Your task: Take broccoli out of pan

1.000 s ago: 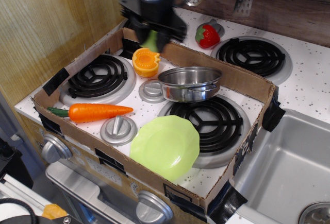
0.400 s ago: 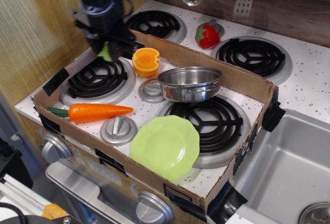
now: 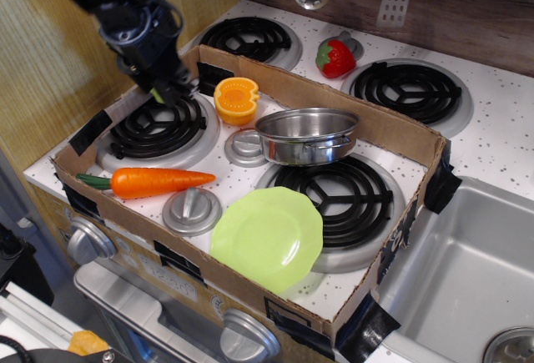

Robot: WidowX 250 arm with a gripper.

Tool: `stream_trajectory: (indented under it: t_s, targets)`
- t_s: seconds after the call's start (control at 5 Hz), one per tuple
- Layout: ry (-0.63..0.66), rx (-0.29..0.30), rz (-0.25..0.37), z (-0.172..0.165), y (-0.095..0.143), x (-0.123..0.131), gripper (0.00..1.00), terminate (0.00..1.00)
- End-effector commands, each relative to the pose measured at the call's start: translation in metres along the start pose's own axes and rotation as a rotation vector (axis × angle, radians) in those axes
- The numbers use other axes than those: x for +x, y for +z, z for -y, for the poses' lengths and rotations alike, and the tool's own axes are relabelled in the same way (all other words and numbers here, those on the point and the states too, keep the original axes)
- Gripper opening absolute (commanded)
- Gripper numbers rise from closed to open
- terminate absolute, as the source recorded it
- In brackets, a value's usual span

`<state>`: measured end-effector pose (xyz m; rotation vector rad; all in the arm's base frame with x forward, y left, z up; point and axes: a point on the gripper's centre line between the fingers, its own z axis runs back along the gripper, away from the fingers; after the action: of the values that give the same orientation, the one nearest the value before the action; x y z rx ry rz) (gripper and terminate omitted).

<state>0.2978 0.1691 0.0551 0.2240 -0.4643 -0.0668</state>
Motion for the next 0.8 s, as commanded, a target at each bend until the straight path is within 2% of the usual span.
stream_trajectory:
  t_s: [0.0,0.2,0.4,0.6]
  targets:
    - [-0.155,-0.033,0.164,-0.016,-0.015,0.026,0.0,0.0]
    - [-0.23,-0.043,0.234,-0.016,-0.02,0.035,0.0,0.0]
    - [-0.263,-0.031,0.227,-0.016,-0.019,0.04,1.0,0.0]
    - [-0.253,0.0,0.194,-0.015,-0.012,0.04,1.0,0.0]
